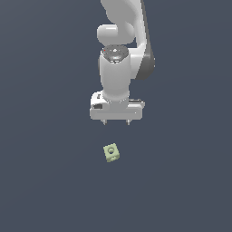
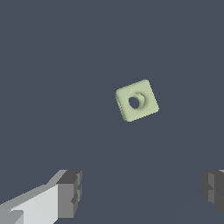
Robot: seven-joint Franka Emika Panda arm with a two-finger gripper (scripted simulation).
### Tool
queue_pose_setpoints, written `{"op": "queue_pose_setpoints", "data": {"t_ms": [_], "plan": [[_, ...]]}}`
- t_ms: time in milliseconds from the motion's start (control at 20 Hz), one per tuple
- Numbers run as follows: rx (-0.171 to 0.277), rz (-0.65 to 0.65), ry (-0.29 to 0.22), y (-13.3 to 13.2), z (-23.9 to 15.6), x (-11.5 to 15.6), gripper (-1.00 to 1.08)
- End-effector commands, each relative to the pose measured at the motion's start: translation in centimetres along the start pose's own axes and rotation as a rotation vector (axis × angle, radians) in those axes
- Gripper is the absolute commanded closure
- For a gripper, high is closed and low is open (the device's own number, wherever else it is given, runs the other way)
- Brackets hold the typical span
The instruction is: Pick up the object and move it to a goal position.
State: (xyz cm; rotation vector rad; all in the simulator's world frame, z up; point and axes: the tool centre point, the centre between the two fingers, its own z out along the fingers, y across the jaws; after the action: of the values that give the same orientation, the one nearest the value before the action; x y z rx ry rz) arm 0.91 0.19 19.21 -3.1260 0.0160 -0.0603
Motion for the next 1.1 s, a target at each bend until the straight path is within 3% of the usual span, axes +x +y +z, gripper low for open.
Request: {"op": "queue_pose_setpoints", "data": {"t_ms": [0, 1050], "plan": [[-0.001, -0.012, -0.002, 0.1, 0.3, 0.3, -0.92], [-0.010, -0.314, -0.037, 2.2, 9.2, 6.3, -0.92]]}}
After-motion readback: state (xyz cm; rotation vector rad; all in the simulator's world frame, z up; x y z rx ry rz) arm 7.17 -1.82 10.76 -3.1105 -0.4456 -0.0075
